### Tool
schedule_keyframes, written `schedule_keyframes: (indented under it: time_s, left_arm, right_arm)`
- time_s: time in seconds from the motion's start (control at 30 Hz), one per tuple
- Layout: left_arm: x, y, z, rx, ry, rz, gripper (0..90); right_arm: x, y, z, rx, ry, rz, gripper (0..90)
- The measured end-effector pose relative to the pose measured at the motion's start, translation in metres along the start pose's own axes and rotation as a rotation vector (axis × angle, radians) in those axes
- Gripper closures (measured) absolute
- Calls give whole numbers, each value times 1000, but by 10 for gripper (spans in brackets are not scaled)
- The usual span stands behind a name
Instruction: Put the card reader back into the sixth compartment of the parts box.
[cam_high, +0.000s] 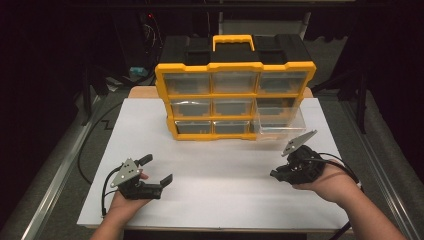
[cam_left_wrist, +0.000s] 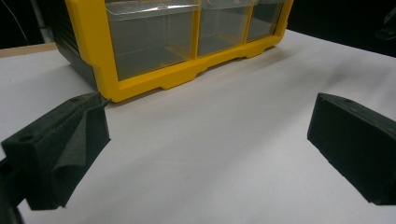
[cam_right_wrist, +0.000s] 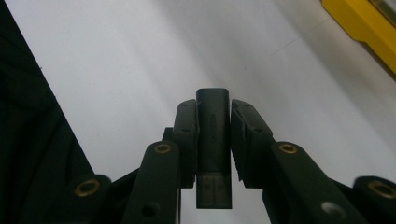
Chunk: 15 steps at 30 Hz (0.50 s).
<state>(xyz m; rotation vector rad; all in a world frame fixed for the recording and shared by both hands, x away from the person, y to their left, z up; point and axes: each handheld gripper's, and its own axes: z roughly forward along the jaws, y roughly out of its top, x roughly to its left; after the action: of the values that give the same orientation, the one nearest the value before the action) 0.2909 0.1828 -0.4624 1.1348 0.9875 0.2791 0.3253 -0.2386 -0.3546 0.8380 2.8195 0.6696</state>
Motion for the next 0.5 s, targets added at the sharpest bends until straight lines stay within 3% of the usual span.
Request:
schedule_keyframes:
  time_s: [0.5]
  left_arm:
    - [-1, 0, -1, 4, -7, -4, 2]
  right_arm:
    - [-2, 14, -27, 0, -8, -17, 743]
